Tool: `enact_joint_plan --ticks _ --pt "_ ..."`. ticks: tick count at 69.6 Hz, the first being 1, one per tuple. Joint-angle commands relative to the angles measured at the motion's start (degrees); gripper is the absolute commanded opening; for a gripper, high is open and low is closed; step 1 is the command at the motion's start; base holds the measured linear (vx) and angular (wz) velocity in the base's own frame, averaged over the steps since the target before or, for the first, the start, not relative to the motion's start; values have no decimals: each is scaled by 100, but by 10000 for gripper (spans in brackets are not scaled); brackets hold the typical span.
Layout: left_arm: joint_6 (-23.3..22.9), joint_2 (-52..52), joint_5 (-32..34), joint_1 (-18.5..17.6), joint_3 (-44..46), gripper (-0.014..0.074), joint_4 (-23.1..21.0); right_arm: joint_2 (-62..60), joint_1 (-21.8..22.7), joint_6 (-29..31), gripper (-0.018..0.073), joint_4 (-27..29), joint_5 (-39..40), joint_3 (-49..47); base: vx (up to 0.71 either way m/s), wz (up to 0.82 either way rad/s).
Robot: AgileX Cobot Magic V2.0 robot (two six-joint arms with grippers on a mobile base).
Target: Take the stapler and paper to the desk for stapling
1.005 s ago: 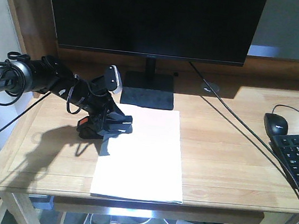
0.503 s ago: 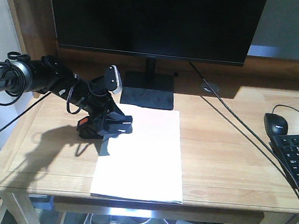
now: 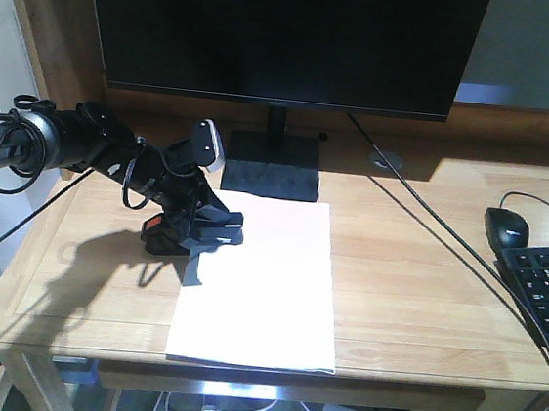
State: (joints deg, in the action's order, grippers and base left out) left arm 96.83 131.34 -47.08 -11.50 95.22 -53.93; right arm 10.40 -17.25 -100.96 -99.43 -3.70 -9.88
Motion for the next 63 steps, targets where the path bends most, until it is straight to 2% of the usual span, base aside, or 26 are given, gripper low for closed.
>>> enact_joint_plan --ticks 1,22,34,40,47,54,61,63 --pt "-93 -96 -158 -43 7 -6 385 68 5 43 578 -370 -80 -162 0 0" --pt "-104 -500 -308 -37 145 -6 404 68 5 43 578 -370 -80 -162 0 0" --pt "-388 -1081 -219 -37 282 -6 530 68 5 43 578 -370 -80 -162 0 0" --pt "-800 -1410 -77 -31 282 -6 1017 68 5 43 578 -370 -80 -162 0 0" --pt "-1628 -1817 29 -19 282 -6 1870 68 5 43 578 -370 -86 -162 0 0" --pt "-2665 -2236 28 -19 282 -6 2984 68 5 43 578 -370 -86 -162 0 0" --pt "-3964 -2648 -75 -19 282 -6 4164 68 5 43 578 -370 -86 -162 0 0" --pt "-4479 -2753 -123 -19 282 -6 4480 68 5 43 578 -370 -86 -162 0 0"
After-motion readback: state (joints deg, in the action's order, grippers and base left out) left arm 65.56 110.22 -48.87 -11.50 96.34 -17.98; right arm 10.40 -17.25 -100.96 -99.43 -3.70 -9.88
